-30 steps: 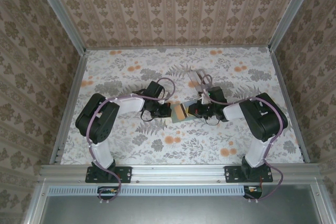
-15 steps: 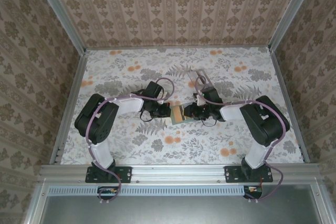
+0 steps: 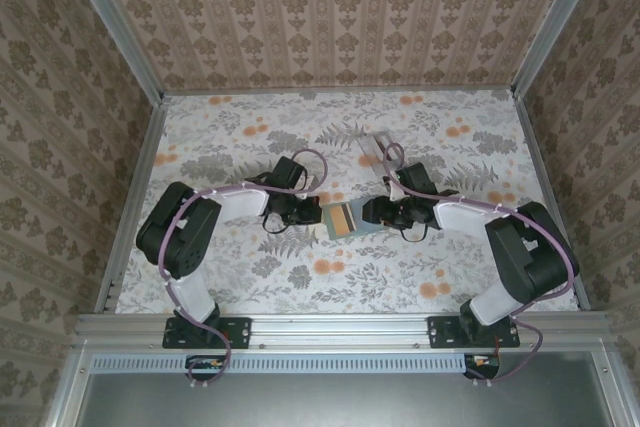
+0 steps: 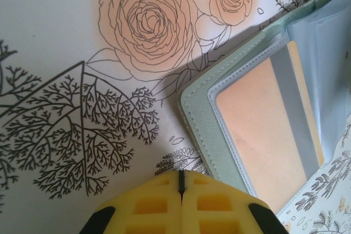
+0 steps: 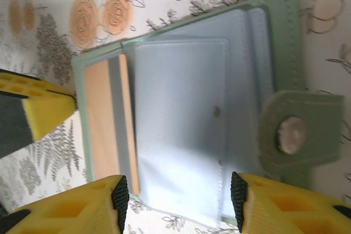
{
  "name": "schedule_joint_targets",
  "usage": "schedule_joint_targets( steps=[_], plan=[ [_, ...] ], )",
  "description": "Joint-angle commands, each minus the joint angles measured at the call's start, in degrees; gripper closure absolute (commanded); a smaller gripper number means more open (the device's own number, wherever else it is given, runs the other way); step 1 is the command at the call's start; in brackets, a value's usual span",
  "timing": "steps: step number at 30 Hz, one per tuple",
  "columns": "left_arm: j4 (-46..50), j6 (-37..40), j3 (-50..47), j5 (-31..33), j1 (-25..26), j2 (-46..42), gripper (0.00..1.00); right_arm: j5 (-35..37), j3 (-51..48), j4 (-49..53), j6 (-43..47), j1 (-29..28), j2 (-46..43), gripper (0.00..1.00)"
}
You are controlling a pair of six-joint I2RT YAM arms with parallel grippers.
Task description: Put the credit cards into the card holder
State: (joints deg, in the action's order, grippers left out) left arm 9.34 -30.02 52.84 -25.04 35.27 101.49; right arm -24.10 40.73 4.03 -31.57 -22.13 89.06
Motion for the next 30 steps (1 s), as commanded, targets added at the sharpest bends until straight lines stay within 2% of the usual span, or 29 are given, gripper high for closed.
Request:
schedule_joint_targets(
  steps=[1, 4, 6, 9, 13, 18, 22, 30],
  plan=[
    [-1.1, -0.8, -1.4, 0.3, 0.2, -1.7, 1.0, 4.4, 1.2, 5.2, 2.3, -0.1, -1.7, 0.44],
    [-0.4, -0.7, -1.0, 0.0, 0.2, -1.2, 1.0, 4.7, 1.1, 5.0, 2.4, 0.1, -1.4, 0.44],
    [-1.0, -1.0, -1.5, 0.4, 0.3, -1.5, 1.0, 2.3, 1.4, 4.2, 2.0, 0.0, -0.4, 0.45],
    [-1.6, -1.3, -1.4, -0.1, 0.4, -0.9, 1.0, -1.1, 0.7, 1.8, 1.2, -0.4, 0.7, 0.5],
    [-1.6, -1.5, -1.4, 0.4, 0.7, -0.9, 1.0, -0.8, 1.3, 2.3, 1.3, -0.4, 1.5, 0.56],
    [-0.9, -1.2, -0.7, 0.3, 0.8, -0.5, 1.0, -3.8, 2.0, 1.6, 0.4, -0.5, 2.9, 0.54],
    [-1.4, -1.2, -1.0, 0.4, 0.8, -0.2, 1.0, -9.7, 2.3, -2.3, -2.1, -0.4, 4.3, 0.51],
    [-2.2, -1.4, -1.5, 0.3, 0.8, -0.1, 1.0, -17.4, 3.0, -12.3, -9.5, -0.2, 8.4, 0.5]
  ],
)
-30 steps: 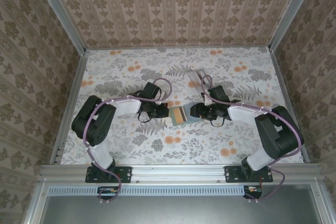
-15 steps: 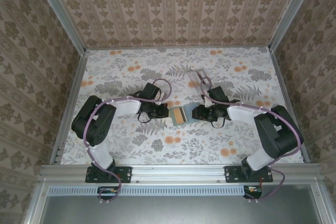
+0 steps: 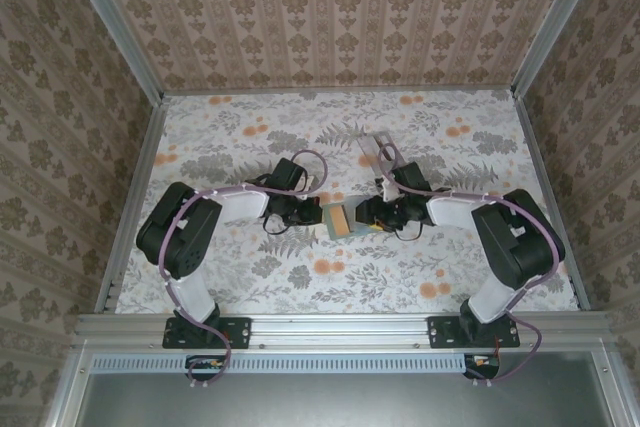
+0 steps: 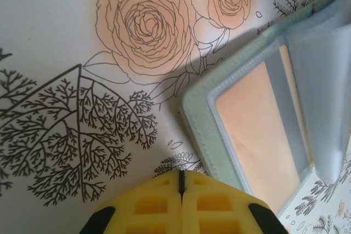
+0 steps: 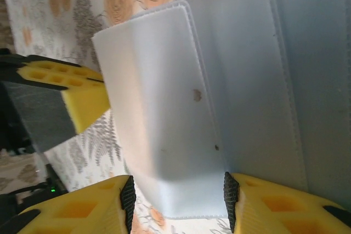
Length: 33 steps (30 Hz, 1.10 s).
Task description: Put the credit cards into the card holder
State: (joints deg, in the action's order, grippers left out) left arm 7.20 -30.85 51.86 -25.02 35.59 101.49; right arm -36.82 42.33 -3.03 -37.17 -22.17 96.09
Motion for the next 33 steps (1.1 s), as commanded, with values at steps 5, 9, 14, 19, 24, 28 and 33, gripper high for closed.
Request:
schedule_joint_targets(
  steps=[5, 9, 14, 19, 24, 28, 33],
  plan=[
    [-0.5, -0.5, -0.7, 0.3, 0.3, -0.6, 1.0, -7.3, 2.6, -8.3, -6.1, -0.2, 2.6, 0.5],
    [-1.3, -0.8, -1.7, 0.5, 0.0, -1.7, 1.0, -9.8, 3.5, -10.6, -7.4, -0.3, 3.3, 0.5],
    [-2.4, -1.6, -2.3, -0.7, -0.8, -1.6, 1.0, -10.8, 4.9, -11.5, -8.0, -0.7, 4.7, 0.5],
    [-2.6, -1.8, -2.1, -1.2, -1.1, -1.6, 1.0, -8.5, 7.0, -3.5, -2.0, 0.2, 2.0, 0.47],
    [-1.7, -1.1, -1.9, -0.7, -1.2, -2.3, 0.99, 2.6, 10.0, 15.4, 10.6, 2.9, -3.9, 0.45],
    [-1.9, -1.1, -2.3, -0.6, -1.2, -2.6, 0.99, 4.1, 8.4, 17.6, 11.9, 3.3, -4.8, 0.44],
    [-1.7, -1.3, -1.9, -1.0, -1.2, -2.0, 0.99, 6.9, 4.7, 16.2, 10.2, 3.2, -4.7, 0.43]
  ],
)
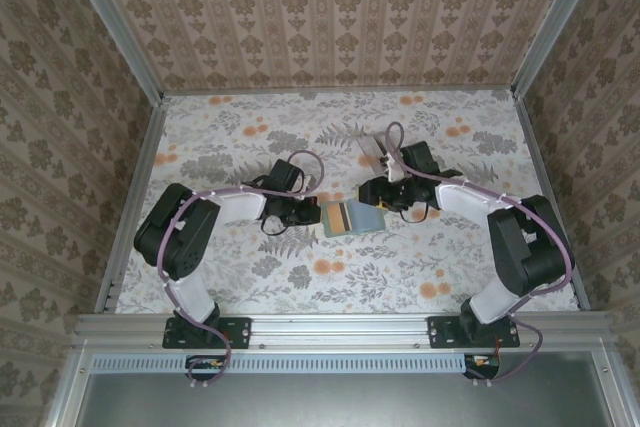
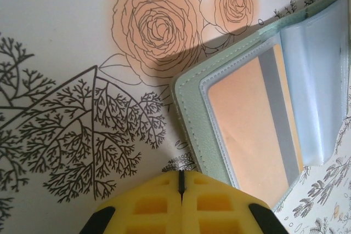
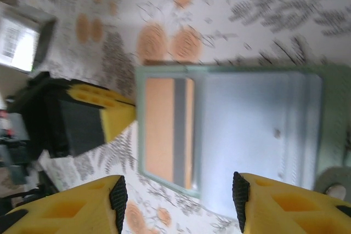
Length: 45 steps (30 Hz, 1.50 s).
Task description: Put the credit cards into the card holder
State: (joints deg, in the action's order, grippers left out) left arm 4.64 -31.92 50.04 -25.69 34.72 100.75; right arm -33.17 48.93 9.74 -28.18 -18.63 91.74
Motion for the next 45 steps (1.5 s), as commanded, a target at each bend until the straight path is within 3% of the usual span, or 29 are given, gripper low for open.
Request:
schedule_joint_targets(
  steps=[1, 17, 36, 45],
  plan=[
    [0.2, -0.5, -0.4, -0.4, -0.4, -1.3, 0.99, 3.0, -2.2, 3.2, 1.1, -0.6, -0.3, 0.43],
    [0.3, 0.1, 0.0, -0.8, -0.4, 0.3, 1.0, 9.2, -1.9, 5.4, 3.4, -2.0, 2.7, 0.46],
    [-0.3, -0.3, 1.0, -1.1, -0.4, 0.8, 0.99, 8.8, 0.4, 6.6, -0.7, -5.1, 4.2, 0.51],
    [-1.2, -0.8, 0.4, -0.9, -0.3, 0.3, 0.99, -2.7, 0.4, -2.7, -7.5, -5.0, 6.7, 0.52]
  ],
)
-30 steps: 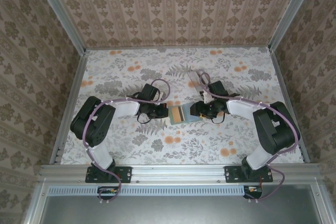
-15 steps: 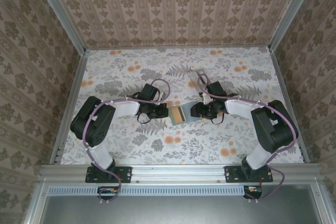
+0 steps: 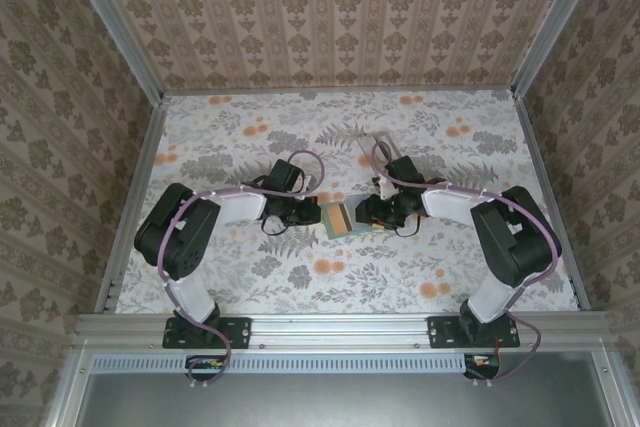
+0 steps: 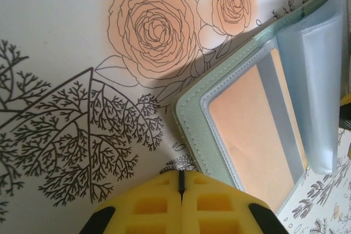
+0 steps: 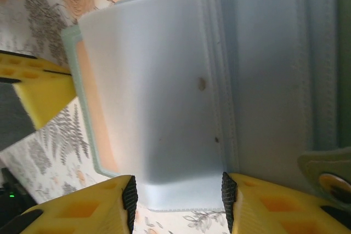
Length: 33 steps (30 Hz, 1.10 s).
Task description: Put the credit cards into the card holder
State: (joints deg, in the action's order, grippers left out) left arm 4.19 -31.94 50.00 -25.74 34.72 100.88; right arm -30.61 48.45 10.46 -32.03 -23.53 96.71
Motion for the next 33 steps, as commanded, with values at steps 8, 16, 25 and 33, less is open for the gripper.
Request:
schedule_joint_targets(
  steps=[8, 16, 25, 33],
  plan=[
    [-1.2, -0.7, 0.1, -0.7, -0.4, -0.3, 0.99, -11.0, 1.9, -8.9, -6.9, -0.3, 3.8, 0.51],
    [-1.3, -0.9, 0.5, -0.7, -0.4, -0.4, 0.99, -14.8, 3.0, -11.7, -7.6, -0.4, 5.0, 0.51],
    [-0.9, -1.1, 1.0, -0.8, -0.5, -0.6, 0.97, -16.8, 3.9, -13.6, -8.7, -0.3, 6.7, 0.48],
    [-1.4, -1.4, 1.3, -0.8, -0.4, -0.6, 0.97, -19.5, 4.2, -12.8, -7.2, 1.1, 4.7, 0.46]
  ],
)
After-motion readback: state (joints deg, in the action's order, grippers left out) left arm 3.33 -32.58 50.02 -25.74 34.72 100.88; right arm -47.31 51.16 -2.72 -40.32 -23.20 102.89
